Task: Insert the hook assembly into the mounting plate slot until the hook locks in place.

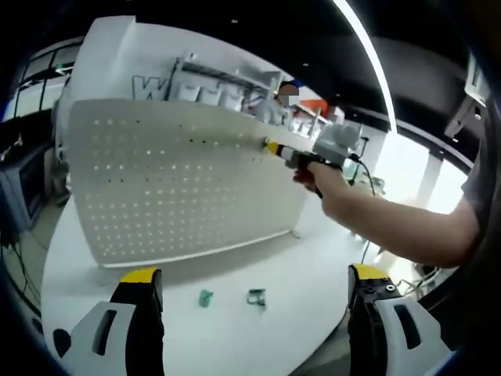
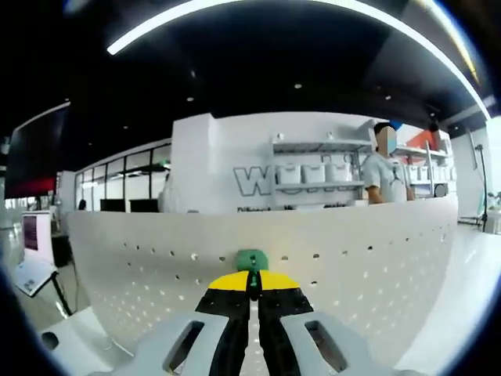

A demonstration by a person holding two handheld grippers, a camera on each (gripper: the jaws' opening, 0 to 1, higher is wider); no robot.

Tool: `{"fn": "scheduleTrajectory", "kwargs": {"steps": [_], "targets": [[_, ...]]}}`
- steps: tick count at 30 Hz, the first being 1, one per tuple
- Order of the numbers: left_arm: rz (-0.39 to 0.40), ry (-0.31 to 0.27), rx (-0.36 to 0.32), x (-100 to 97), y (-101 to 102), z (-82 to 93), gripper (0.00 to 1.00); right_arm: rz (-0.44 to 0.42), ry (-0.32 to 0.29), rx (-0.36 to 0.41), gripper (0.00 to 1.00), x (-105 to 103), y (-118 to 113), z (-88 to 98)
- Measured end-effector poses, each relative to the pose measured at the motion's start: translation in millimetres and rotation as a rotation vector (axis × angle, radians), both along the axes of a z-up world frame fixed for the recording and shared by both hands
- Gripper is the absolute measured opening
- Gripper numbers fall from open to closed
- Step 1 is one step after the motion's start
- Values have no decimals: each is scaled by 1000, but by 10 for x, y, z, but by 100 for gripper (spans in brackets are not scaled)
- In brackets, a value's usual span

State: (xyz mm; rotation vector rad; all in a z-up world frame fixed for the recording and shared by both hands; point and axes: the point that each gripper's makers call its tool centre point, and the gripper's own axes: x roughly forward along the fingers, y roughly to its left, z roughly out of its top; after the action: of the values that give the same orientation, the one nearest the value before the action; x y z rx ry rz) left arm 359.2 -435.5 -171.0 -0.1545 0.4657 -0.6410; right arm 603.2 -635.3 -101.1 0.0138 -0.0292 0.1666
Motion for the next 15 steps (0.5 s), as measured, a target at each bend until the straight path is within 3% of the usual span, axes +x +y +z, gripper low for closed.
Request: {"fn": "scheduleTrajectory", "kwargs": {"steps": [5, 10, 12, 15], "targets": [[-1, 8, -1, -3, 3, -27, 100, -8, 2, -6, 0, -1, -2, -22], [-1, 6, -4, 4, -6, -18, 100, -23, 13, -65, 1, -1, 15, -25], [-2, 5, -4, 3, -13, -14, 100, -22, 20, -139, 1, -4, 13, -29], [0, 5, -7, -5, -13, -11, 100, -23, 31, -139, 2, 11, 33, -31]]}}
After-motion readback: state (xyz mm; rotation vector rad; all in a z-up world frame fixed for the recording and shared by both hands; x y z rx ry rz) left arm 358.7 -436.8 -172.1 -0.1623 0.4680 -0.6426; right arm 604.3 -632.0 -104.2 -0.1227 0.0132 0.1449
